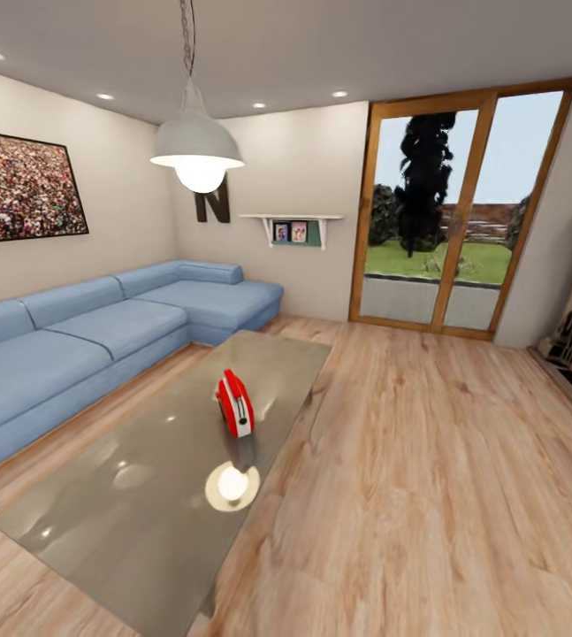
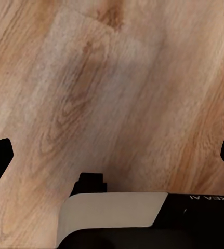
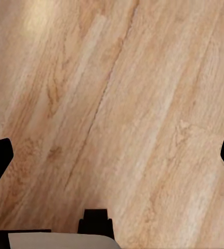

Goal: Turn on the radio receiver that's on the table in the living room.

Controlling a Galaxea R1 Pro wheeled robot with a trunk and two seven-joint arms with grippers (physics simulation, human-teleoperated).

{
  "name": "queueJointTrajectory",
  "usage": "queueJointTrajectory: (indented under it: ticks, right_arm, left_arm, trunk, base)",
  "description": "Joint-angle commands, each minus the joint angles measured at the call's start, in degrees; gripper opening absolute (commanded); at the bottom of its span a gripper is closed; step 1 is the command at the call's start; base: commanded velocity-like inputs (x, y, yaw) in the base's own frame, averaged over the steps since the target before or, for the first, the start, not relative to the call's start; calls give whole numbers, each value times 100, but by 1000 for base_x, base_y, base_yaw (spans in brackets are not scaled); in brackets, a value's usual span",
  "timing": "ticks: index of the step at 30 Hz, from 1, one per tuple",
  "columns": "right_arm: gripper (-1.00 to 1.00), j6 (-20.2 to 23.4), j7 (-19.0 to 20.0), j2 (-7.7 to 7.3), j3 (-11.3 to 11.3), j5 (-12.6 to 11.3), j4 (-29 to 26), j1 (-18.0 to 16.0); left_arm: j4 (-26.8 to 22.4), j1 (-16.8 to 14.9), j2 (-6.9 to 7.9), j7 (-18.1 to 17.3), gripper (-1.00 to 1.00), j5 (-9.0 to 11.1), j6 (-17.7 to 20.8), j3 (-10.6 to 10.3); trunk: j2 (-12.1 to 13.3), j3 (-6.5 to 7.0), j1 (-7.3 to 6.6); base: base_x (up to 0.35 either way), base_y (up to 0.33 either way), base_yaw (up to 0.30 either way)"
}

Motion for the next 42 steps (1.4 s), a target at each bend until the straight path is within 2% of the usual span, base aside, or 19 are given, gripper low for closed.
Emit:
queueJointTrajectory:
  ticks: [1,9,42]
  right_arm:
    - [100,0,0,-1,0,0,1,1]
    - [100,0,0,-2,-2,0,1,2]
    - [100,0,0,2,1,0,2,-1]
  left_arm:
    - [0,1,0,0,100,1,0,15]
    - [0,0,1,-4,100,2,0,76]
    - [0,1,1,0,100,2,0,78]
  trunk:
    - [0,0,0]
    - [0,0,0]
    - [0,0,0]
  base:
    - [255,-241,0]
    - [255,-247,0]
    - [245,-261,0]
